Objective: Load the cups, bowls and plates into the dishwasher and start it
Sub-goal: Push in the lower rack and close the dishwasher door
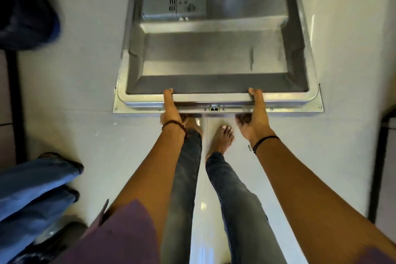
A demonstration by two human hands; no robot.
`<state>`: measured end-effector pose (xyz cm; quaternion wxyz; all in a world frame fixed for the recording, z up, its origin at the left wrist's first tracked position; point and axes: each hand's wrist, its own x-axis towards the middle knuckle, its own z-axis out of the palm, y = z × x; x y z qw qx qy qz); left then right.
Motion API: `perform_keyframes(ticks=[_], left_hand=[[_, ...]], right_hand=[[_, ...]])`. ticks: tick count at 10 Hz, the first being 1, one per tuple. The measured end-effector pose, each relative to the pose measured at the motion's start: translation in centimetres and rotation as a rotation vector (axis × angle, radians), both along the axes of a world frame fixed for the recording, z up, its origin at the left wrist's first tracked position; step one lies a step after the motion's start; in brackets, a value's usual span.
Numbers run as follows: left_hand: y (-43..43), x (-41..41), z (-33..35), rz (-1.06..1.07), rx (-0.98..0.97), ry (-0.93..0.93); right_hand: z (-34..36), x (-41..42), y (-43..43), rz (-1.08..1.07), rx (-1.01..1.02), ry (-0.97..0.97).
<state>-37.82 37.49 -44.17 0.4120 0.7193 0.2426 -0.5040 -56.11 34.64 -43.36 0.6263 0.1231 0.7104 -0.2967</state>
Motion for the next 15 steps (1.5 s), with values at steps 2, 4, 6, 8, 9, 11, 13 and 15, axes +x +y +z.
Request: perform_keyframes(ticks=[2,4,6,8,9,11,13,15], left_hand=[[-5.4,2.6,7.7,-0.153,0.033,-0.079],[-10.5,4.0,21.5,-0.074,-0.137,-0.104],[-14.8,6.4,26.6,-0.140,-0.304,-0.136],[-18.7,8.4,29.7,-0.308,-0.349,-0.199],[-21.4,9.2,31.1,-0.415,-0.350,-0.229],[-26.0,11.7,34.3,-0.694,-0.296,-0.316],[-28.2,12.7,35.9,-0.793,-0.231,-0.317],[-29.6,13.2,37.6,-0.940,-0.173,-0.355]], right_hand=[[12.7,0.4,-6.1,0.050,-0.021,-0.050],[21.2,0.2,-10.9,0.038,-0.265,-0.132],[26.3,0.7,-16.2,0.133,-0.384,0.039],[28.8,2.0,-21.2,0.190,-0.448,0.238],[30.3,2.3,-24.1,0.244,-0.516,0.232],[32.4,3.7,-28.7,0.345,-0.563,0.454],[34.2,4.1,-30.6,0.301,-0.580,0.410],[34.7,4.4,-32.1,0.350,-0.542,0.478]])
